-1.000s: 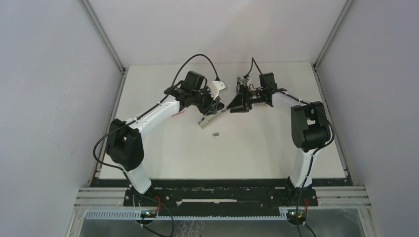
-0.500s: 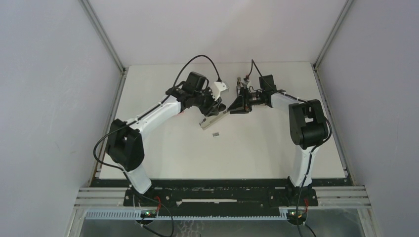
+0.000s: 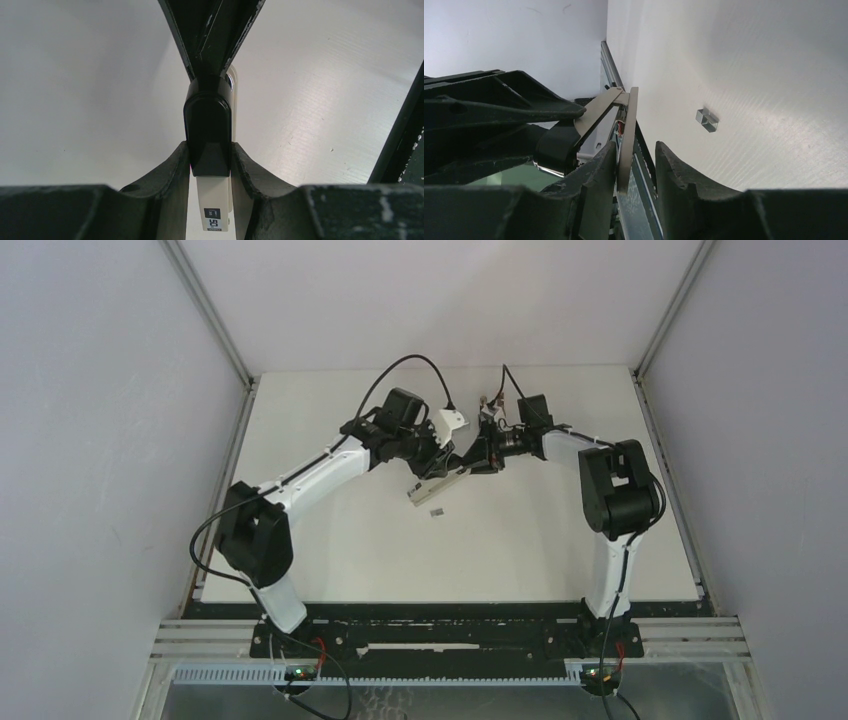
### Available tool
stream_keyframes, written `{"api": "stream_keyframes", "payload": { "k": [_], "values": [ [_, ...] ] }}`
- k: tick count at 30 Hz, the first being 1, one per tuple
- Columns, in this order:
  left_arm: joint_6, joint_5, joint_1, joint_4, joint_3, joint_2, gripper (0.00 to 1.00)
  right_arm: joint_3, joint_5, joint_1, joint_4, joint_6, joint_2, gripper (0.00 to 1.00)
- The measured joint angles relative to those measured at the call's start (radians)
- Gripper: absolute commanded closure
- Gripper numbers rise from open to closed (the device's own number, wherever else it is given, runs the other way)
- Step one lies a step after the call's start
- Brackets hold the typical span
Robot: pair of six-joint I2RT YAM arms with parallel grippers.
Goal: Unload the staples from the stapler
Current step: Unload the staple at the center of the board.
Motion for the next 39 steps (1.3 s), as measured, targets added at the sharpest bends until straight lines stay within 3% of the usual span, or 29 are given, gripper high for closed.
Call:
{"api": "stream_keyframes", "payload": {
  "k": [9,15,17,19,26,30,39],
  "values": [
    [0.000,-0.005,-0.017,-0.002,0.000,0.000,1.00,-0.012,-0.011,0.022,0.021,0.013,0.008,0.75],
    [0.000,-0.021,-0.019,-0.020,0.000,0.000,1.00,-0.012,-0.019,0.037,0.037,0.036,0.020,1.00],
    [0.000,-0.027,-0.021,-0.021,0.000,0.000,0.99,-0.012,-0.016,0.038,0.037,0.045,0.021,1.00],
    [0.000,-0.032,-0.023,-0.020,0.000,0.000,0.92,-0.012,-0.018,0.037,0.037,0.053,0.024,1.00],
    [0.001,-0.034,-0.023,-0.020,0.000,0.000,0.56,-0.012,-0.019,0.037,0.043,0.063,0.025,1.00],
    [0.006,-0.030,-0.027,-0.008,0.000,0.000,0.42,-0.013,-0.018,0.037,0.045,0.062,0.025,1.00],
    [0.010,-0.064,-0.069,-0.015,0.020,0.016,0.35,-0.023,-0.010,0.037,0.043,0.059,0.025,1.00]
  ]
}}
